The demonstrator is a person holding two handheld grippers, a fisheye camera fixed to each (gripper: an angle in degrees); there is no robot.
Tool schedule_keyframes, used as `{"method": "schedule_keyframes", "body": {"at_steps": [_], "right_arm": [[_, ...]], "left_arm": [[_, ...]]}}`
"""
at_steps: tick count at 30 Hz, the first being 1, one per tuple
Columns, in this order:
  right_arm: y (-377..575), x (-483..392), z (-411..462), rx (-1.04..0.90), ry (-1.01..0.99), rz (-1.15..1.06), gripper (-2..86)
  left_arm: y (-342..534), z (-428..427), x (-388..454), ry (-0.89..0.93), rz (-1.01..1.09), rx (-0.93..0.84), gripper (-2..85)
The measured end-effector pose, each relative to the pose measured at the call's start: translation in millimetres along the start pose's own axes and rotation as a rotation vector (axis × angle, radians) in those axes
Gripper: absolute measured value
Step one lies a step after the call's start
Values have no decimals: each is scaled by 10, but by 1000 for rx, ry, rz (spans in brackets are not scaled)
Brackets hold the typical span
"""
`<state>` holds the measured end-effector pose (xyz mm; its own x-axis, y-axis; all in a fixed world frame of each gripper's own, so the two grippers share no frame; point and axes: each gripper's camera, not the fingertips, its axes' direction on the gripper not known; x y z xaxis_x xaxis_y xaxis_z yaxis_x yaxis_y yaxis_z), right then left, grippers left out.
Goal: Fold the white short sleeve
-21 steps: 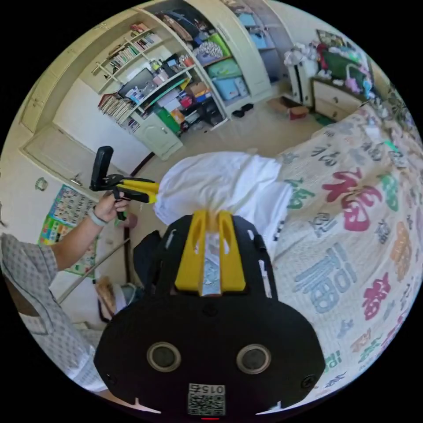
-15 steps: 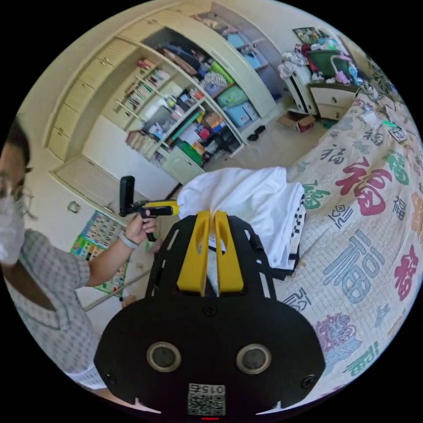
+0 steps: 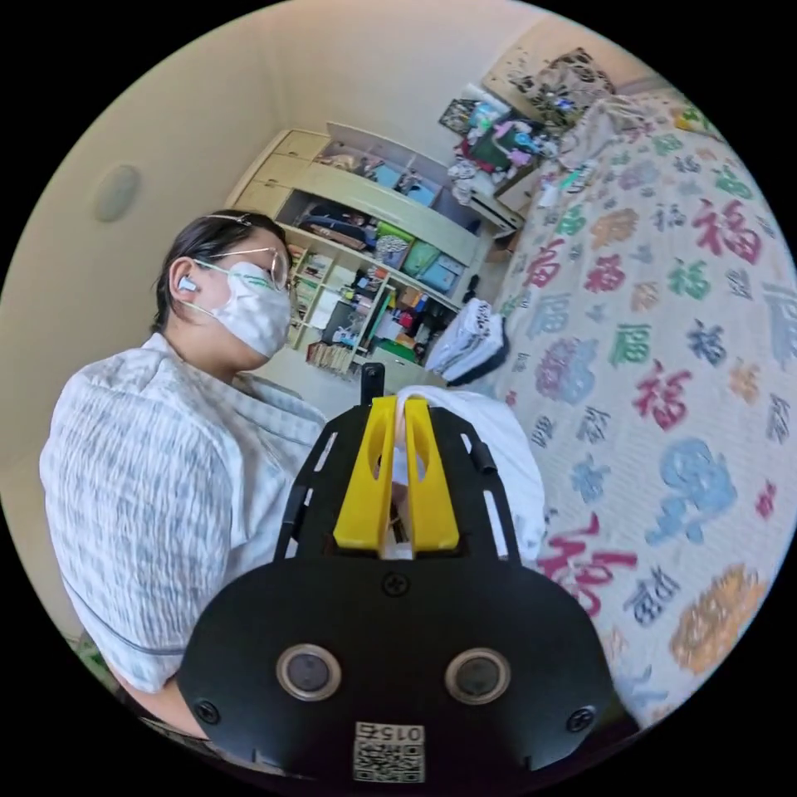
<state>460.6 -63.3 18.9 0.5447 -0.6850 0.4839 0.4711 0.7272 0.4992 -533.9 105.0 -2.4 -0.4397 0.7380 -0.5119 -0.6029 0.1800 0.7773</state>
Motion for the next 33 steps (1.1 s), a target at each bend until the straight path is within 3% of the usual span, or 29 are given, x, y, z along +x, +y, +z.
{"method": "schedule_keyframes", "body": {"at_steps": [2,4,10,18,24,26,28,33], "right_arm": [[91,-41,-426,10,102,43,13],[90,152,-918,20,225,152,23],[167,1067,-1736,63,620,314,81],[877,1175,-1925,69,654,476,95],[975,1027,-2082,19,640,486,54],[975,896,-2178,39,606,473,26],[965,613,-2383,120,517,411,13],[672,-4,-2701,235,372,220,4]], "left_arm": [[-83,477,-329,121,-100,35,47],[-225,1010,-869,132,-209,138,54],[-455,1955,-2193,-311,-426,246,76],[-585,3131,-3172,-520,-497,-71,132],[-579,3480,-3828,-531,-526,-107,39],[-538,3462,-3865,-486,-509,-74,15],[-520,3301,-3847,-314,-438,69,6],[-505,2777,-4061,-295,-407,372,7]]}}
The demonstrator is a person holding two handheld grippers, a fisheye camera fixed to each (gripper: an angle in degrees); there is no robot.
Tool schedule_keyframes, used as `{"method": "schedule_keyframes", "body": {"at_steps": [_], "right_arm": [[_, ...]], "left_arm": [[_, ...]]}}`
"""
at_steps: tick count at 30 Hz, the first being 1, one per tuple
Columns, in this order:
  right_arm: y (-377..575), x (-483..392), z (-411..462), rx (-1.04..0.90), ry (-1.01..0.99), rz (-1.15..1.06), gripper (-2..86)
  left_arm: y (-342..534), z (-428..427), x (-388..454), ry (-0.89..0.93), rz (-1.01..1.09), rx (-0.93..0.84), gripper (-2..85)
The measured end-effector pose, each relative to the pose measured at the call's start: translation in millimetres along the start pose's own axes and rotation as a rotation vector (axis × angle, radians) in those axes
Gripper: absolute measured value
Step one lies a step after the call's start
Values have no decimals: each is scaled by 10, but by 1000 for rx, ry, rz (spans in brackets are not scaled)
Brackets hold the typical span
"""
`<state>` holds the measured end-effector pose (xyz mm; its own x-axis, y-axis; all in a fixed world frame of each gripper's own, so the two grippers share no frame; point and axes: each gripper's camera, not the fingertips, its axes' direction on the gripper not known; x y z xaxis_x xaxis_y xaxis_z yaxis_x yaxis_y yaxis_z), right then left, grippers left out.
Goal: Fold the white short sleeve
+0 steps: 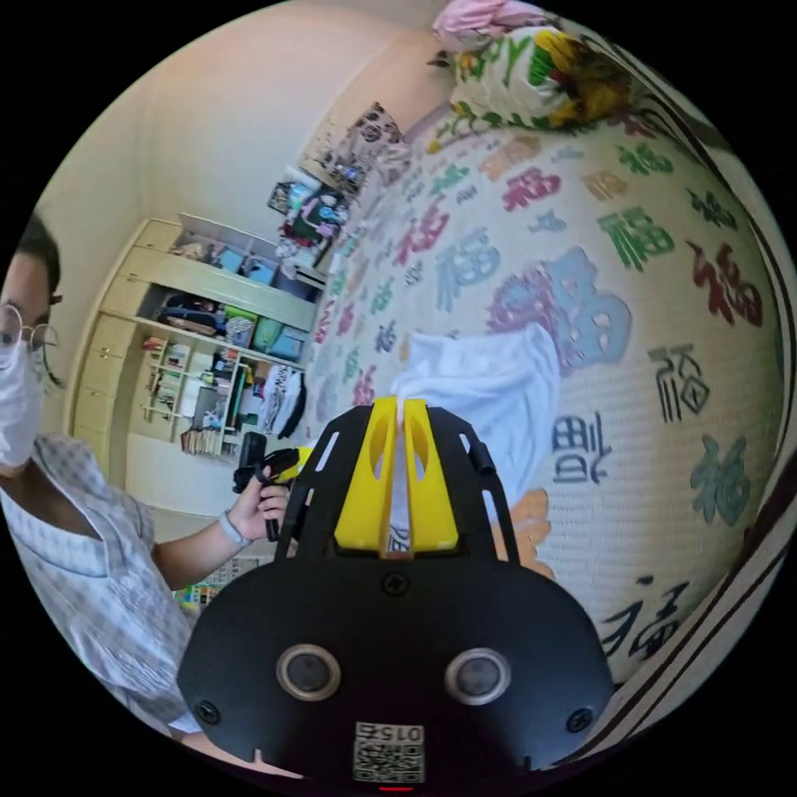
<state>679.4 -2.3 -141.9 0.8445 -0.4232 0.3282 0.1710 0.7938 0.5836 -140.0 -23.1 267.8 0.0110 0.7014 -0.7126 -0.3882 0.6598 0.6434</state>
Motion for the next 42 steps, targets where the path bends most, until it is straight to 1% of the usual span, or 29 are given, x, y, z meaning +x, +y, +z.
{"method": "schedule_keyframes", "body": {"at_steps": [3,4,5,7,8,11,12,13,14,15,16,17,18,19,21,23,24,26,27,28,29,31,32,34,36,37,39,41,42], "right_arm": [[-328,-411,142,10,-94,-109,4],[-434,-593,307,-14,-155,-141,5],[-478,-692,410,-42,-188,-155,6],[-533,-1139,877,-181,-220,-219,11],[-519,-1258,998,-229,-211,-244,14],[-283,-1791,1491,-459,-116,-384,34],[-143,-1940,1612,-559,-54,-424,39],[15,-2050,1669,-632,52,-475,39],[89,-2087,1663,-645,106,-494,36],[219,-2125,1577,-626,191,-509,35],[331,-2128,1427,-599,212,-519,38],[374,-2116,1338,-586,203,-518,46],[444,-2057,1128,-547,163,-500,60],[508,-1952,904,-501,120,-475,65],[620,-1736,624,-449,133,-428,71],[737,-1516,490,-477,222,-357,89],[806,-1410,473,-534,271,-322,101],[895,-1339,513,-588,342,-314,104],[934,-1330,567,-615,386,-329,98],[949,-1336,601,-623,439,-344,58],[941,-1346,593,-616,457,-340,38],[819,-1419,366,-563,369,-258,19],[787,-1455,250,-524,339,-241,17],[668,-1620,-362,-351,224,-175,10],[596,-1756,-887,-236,146,-124,7],[554,-1864,-1229,-169,87,-95,7],[495,-2078,-1675,-108,-1,-71,6],[433,-2362,-2000,-74,-10,-106,6],[374,-2551,-2136,-79,26,-160,6]], "left_arm": [[-62,-99,-448,137,-110,190,27],[-39,-94,-641,181,-170,230,70],[-17,-84,-735,192,-212,239,92],[122,-41,-1023,217,-313,293,127],[161,-32,-1086,219,-333,305,131],[358,27,-1382,262,-426,384,133],[421,63,-1493,280,-459,399,132],[463,94,-1588,281,-479,399,127],[477,105,-1628,273,-486,395,125],[493,106,-1684,240,-486,390,113],[489,67,-1686,152,-458,395,104],[475,38,-1665,88,-431,401,101],[404,-3,-1601,-43,-354,378,102],[287,4,-1541,-141,-261,305,110],[90,82,-1494,-211,-141,187,136],[-112,201,-1495,-245,-64,98,159],[-250,307,-1509,-266,-35,60,164],[-456,512,-1551,-284,2,9,156],[-572,636,-1607,-286,6,-13,114],[-658,708,-1680,-235,-4,-15,40],[-688,719,-1714,-192,-15,-3,30],[-711,609,-1760,-75,-55,89,5],[-694,553,-1748,-70,-57,111,2],[-557,294,-1647,-72,-47,163,-2],[-405,137,-1521,-111,-24,141,-3],[-275,55,-1432,-107,-21,126,-3],[-55,-60,-1317,-81,-42,111,1],[148,-173,-1216,-150,-69,93,8],[242,-209,-1154,-267,-68,52,20]]}}
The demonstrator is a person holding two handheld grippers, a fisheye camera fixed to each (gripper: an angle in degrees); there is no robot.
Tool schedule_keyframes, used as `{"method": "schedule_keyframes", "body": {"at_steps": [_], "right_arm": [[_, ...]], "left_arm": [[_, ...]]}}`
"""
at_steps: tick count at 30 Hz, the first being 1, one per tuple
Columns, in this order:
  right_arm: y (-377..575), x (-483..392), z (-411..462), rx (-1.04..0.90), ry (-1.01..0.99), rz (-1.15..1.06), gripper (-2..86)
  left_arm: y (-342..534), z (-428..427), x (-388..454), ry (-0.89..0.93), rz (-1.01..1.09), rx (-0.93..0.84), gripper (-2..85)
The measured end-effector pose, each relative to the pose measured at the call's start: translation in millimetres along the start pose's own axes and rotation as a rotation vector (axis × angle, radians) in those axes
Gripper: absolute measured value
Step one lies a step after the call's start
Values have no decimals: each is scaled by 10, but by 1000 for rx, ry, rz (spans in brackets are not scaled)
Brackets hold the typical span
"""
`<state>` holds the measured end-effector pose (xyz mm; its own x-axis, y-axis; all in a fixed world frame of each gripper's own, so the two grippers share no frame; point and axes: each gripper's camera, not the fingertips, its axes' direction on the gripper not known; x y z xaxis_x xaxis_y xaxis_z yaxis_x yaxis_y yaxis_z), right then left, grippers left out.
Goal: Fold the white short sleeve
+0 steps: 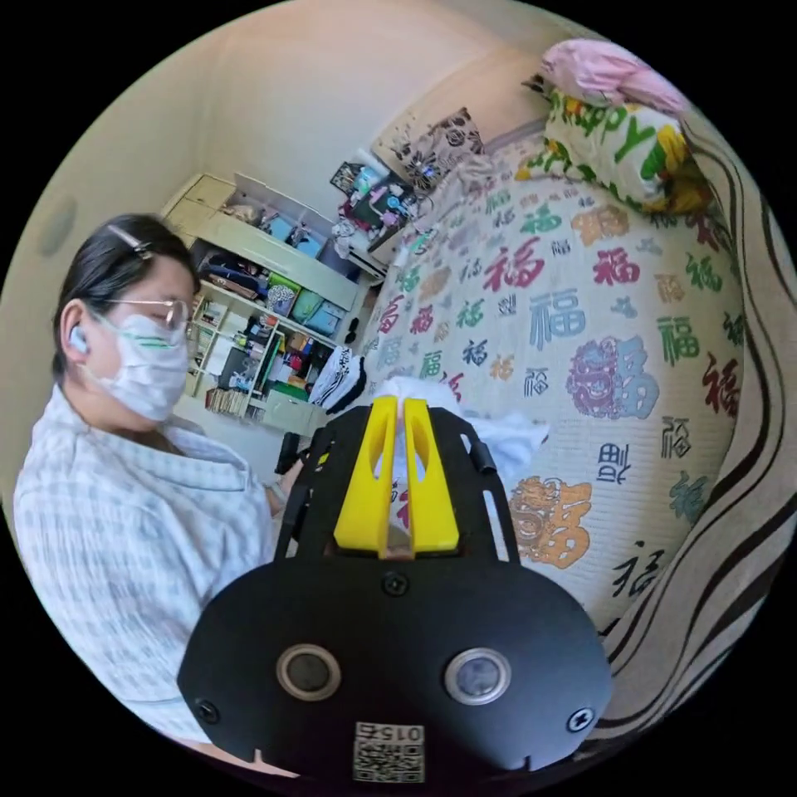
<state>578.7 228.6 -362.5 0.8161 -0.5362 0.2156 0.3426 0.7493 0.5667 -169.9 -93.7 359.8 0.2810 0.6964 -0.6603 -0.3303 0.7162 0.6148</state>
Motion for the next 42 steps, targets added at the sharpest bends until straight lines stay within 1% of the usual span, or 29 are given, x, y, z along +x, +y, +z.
{"method": "schedule_keyframes", "body": {"at_steps": [1,3,4,5,7,8,10,12,14,16,18,20,22,24,26,27,28,29,30,31,32,34,35,37,38,40,42], "right_arm": [[-86,-116,-84,-7,59,-34,6],[-217,-144,-76,-20,154,-82,8],[-303,-42,19,-43,201,-80,10],[-343,38,88,-61,214,-79,11],[-433,527,475,-183,311,-7,20],[-431,672,576,-222,325,22,23],[-339,1143,862,-340,293,116,44],[-254,1269,898,-324,236,136,59],[-200,1232,862,-280,229,73,71],[-184,1182,891,-325,333,-34,101],[-216,1203,963,-393,395,-96,117],[-296,1248,1035,-438,434,-141,128],[-429,1299,1127,-458,442,-208,135],[-523,1368,1232,-494,429,-223,137],[-578,1473,1354,-540,420,-214,127],[-593,1568,1423,-570,398,-175,103],[-595,1674,1454,-601,366,-118,64],[-592,1723,1445,-606,358,-90,53],[-585,1802,1370,-580,345,-40,30],[-582,1847,1241,-531,310,-12,23],[-581,1860,1165,-509,295,-4,20],[-600,1858,831,-448,288,-3,13],[-619,1852,750,-439,294,-5,13],[-780,1837,487,-405,301,-13,12],[-843,1834,446,-396,285,-18,12],[-1166,1837,422,-382,256,-45,16],[-1425,1883,530,-374,317,-75,24]], "left_arm": [[58,3,31,-142,16,-59,41],[86,83,81,-283,48,-108,75],[63,185,150,-304,105,-124,84],[42,252,195,-304,140,-132,85],[-47,602,390,-264,282,-161,93],[-67,713,430,-242,312,-176,95],[-116,1248,531,-164,393,-287,114],[-116,1648,594,-156,448,-378,125],[-108,1959,707,-181,526,-411,132],[-116,2290,850,-268,617,-422,145],[-177,2449,842,-390,590,-393,152],[-254,2486,787,-418,551,-373,154],[-311,2426,742,-434,546,-339,151],[-355,2387,710,-444,542,-321,146],[-417,2394,666,-397,525,-324,137],[-463,2444,629,-351,509,-354,117],[-492,2532,599,-296,521,-421,83],[-500,2579,588,-277,537,-460,59],[-512,2630,569,-276,555,-511,27],[-543,2599,578,-259,570,-521,10],[-570,2551,591,-247,572,-510,7],[-779,2178,704,-260,568,-384,-2],[-858,2061,751,-266,577,-348,-3],[-1253,1643,980,-276,657,-235,-5],[-1369,1566,1042,-285,678,-214,-5],[-1873,1416,1266,-334,768,-175,-3],[-2251,1426,1352,-391,799,-140,0]]}}
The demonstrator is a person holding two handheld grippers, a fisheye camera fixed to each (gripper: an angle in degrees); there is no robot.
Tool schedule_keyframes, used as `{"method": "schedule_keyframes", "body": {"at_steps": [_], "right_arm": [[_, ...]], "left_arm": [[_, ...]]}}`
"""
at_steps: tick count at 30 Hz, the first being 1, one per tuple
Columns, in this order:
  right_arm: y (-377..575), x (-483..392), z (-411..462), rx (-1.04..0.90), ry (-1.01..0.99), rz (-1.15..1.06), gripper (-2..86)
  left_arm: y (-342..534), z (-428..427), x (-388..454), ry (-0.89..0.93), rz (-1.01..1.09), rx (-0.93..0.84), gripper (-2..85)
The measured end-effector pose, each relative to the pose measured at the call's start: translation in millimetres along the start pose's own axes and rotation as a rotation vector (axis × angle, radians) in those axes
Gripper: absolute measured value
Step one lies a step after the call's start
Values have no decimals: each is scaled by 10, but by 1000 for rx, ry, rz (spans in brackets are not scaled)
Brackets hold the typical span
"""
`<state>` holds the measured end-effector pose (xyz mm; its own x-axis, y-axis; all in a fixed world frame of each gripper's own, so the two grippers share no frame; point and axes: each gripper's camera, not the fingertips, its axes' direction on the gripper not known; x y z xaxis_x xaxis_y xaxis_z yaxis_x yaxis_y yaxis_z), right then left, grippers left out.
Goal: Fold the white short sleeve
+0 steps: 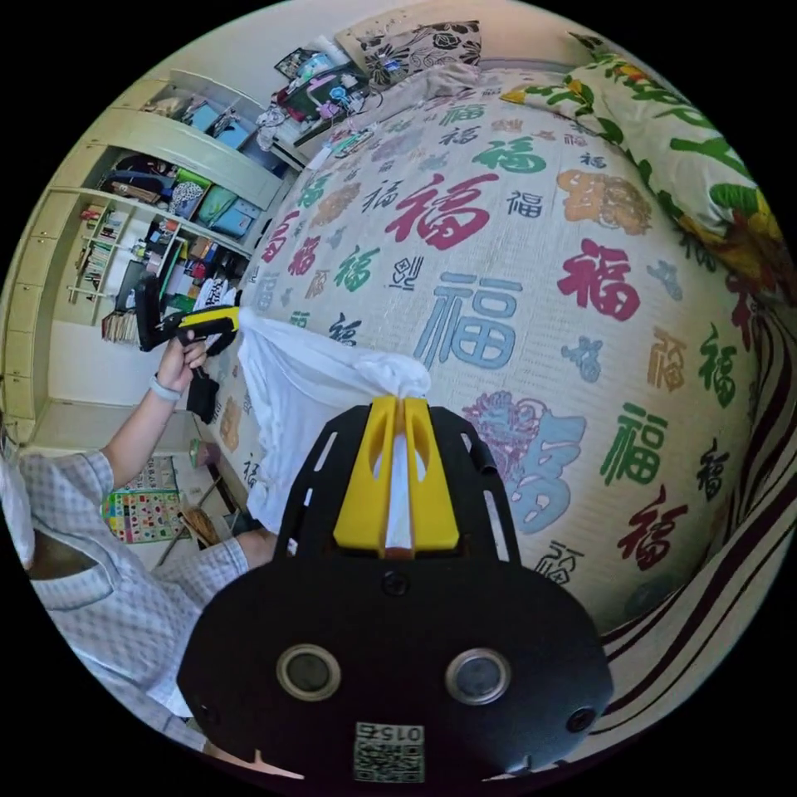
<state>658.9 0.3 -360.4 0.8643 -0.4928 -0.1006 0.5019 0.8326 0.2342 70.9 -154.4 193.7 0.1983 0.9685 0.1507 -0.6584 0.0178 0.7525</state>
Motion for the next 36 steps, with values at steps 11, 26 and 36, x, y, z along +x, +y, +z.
{"method": "schedule_keyframes", "body": {"at_steps": [11,26,36], "right_arm": [[730,308,459,35,-80,118,119],[2190,481,1457,-201,-174,368,87],[2365,658,1565,-188,-198,341,28]], "left_arm": [[903,-109,-735,55,-241,-122,75],[2538,0,-1267,229,-694,-253,123],[2388,46,-1572,233,-639,-168,70]]}}
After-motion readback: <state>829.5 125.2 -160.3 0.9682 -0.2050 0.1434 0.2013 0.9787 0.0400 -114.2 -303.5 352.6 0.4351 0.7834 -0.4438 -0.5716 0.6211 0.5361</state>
